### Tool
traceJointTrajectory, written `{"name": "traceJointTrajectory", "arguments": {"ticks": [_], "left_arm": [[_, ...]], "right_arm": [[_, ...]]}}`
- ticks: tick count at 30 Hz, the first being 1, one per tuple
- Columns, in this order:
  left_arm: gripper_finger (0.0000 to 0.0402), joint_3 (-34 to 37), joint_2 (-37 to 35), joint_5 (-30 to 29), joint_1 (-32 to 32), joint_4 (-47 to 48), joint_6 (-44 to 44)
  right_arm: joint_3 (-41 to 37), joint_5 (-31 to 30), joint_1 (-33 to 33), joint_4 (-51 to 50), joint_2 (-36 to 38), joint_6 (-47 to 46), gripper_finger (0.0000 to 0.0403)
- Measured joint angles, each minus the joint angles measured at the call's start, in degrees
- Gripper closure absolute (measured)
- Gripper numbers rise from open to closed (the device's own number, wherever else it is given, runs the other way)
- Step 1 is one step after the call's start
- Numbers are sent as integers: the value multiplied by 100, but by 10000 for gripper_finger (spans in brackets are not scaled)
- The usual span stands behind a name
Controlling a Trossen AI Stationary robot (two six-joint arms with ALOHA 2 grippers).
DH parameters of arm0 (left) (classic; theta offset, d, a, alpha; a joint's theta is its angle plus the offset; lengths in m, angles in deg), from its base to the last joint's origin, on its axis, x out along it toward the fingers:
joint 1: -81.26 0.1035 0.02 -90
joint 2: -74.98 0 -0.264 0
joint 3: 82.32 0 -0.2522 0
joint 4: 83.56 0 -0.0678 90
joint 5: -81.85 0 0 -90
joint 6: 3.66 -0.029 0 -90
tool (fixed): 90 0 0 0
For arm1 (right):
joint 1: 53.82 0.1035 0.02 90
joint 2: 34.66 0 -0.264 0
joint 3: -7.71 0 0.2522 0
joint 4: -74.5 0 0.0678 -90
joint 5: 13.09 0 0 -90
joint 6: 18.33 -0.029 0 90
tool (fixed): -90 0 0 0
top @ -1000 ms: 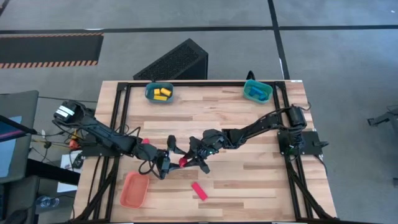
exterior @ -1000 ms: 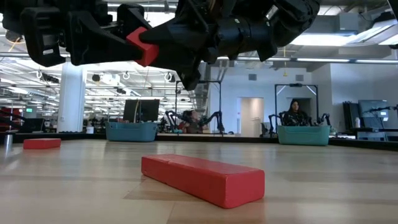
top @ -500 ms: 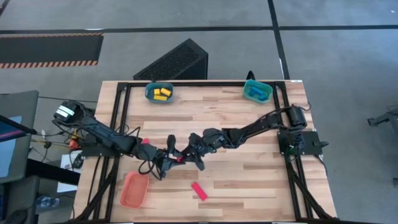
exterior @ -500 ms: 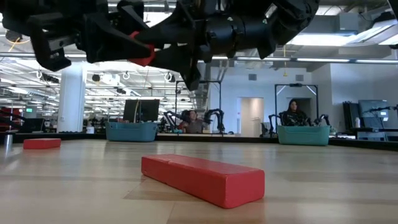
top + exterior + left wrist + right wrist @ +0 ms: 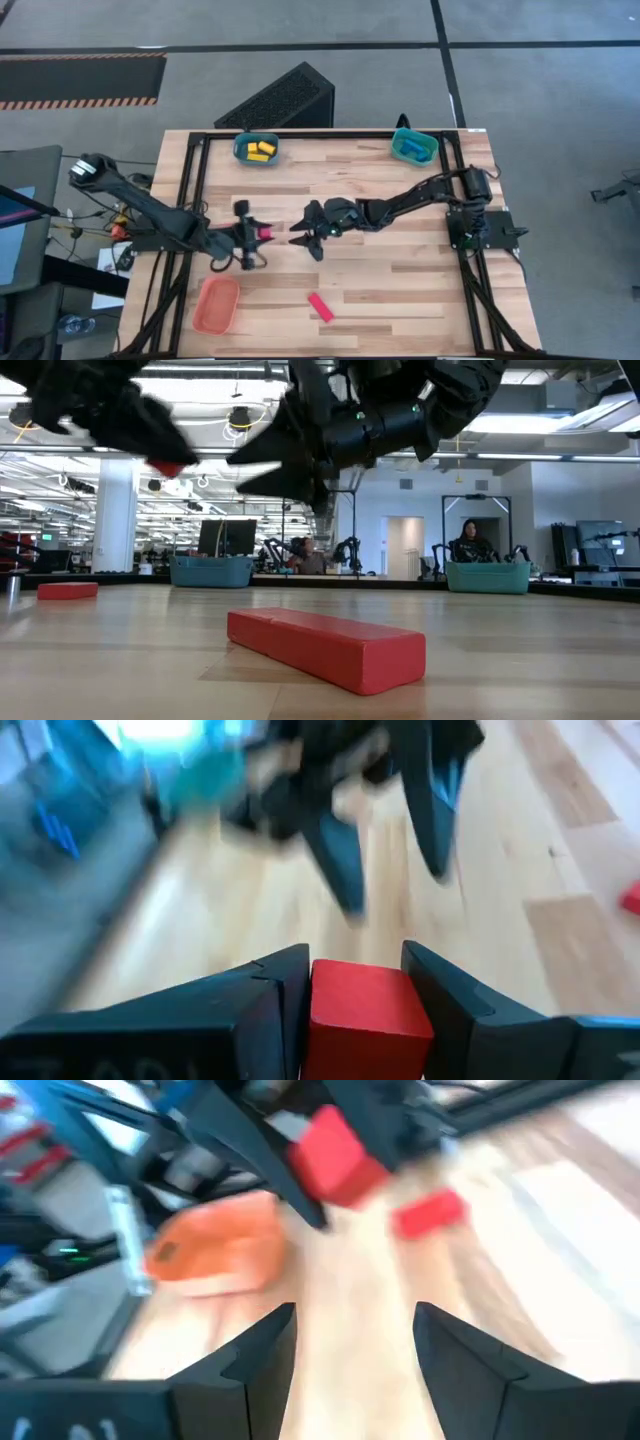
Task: Sort & place blocks by color
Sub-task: Put the top right red block into the orange bin, then put the left red block into the orange bin
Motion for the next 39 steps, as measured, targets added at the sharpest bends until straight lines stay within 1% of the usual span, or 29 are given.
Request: {"name": "traceJointTrajectory", "arguments": {"ticks": [1,3,5,7,10,11,12,14,17,18,20,22,25,26,28,30,34,37,39], "left_arm": [[292,2,-157,57,-51,461,678],[290,4,-467,478,-142,1220,2075],[286,-62,-732,1231,-220,1894,3258],[286,-149,-913,2028,-340,2485,4207],[291,-144,-1001,3097,-785,2666,5323],[291,-127,-1000,3383,-996,2650,5648],[291,-125,-952,3549,-1225,2605,5957],[289,-125,-813,3613,-1674,2451,6471],[283,-125,-520,3579,-2218,2169,6960],[281,-125,-411,3475,-2355,2144,7067],[278,-125,-161,3071,-2563,2169,7162],[274,-125,126,2885,-2707,2158,7376],[263,-122,514,2902,-2832,2053,7569],[257,-122,611,2814,-2855,2042,7568],[245,-122,777,2419,-2935,1908,7601],[235,-122,855,2183,-3027,1612,7623],[221,-127,887,2284,-3182,1102,7585],[220,-203,853,2453,-3277,1122,7582],[223,-287,805,2440,-3280,1278,7580]], "right_arm": [[0,-76,-27,-114,0,0,185],[-4,-173,-67,-312,0,0,189],[-4,-223,-80,-417,-1,36,191],[-4,-217,-125,-381,-1,134,193],[-4,-208,-199,-322,0,265,196],[-4,-209,-253,-286,-2,282,196],[-4,-214,-306,-245,-2,284,196],[-4,-216,-406,-205,-1,282,196],[-4,-205,-543,-225,-2,281,196],[-4,-200,-570,-224,-2,281,196],[-4,-197,-622,-225,-2,280,198],[-4,-195,-666,-212,-2,280,200],[-4,-195,-698,-186,-2,276,200],[-2,-195,-699,-185,-2,277,199],[42,-185,-675,-208,-2,269,198],[81,-158,-631,-210,-2,273,198],[162,-147,-557,-249,-4,425,201],[259,-137,-559,-223,-4,463,202],[290,-138,-563,-221,-4,470,202]]}}
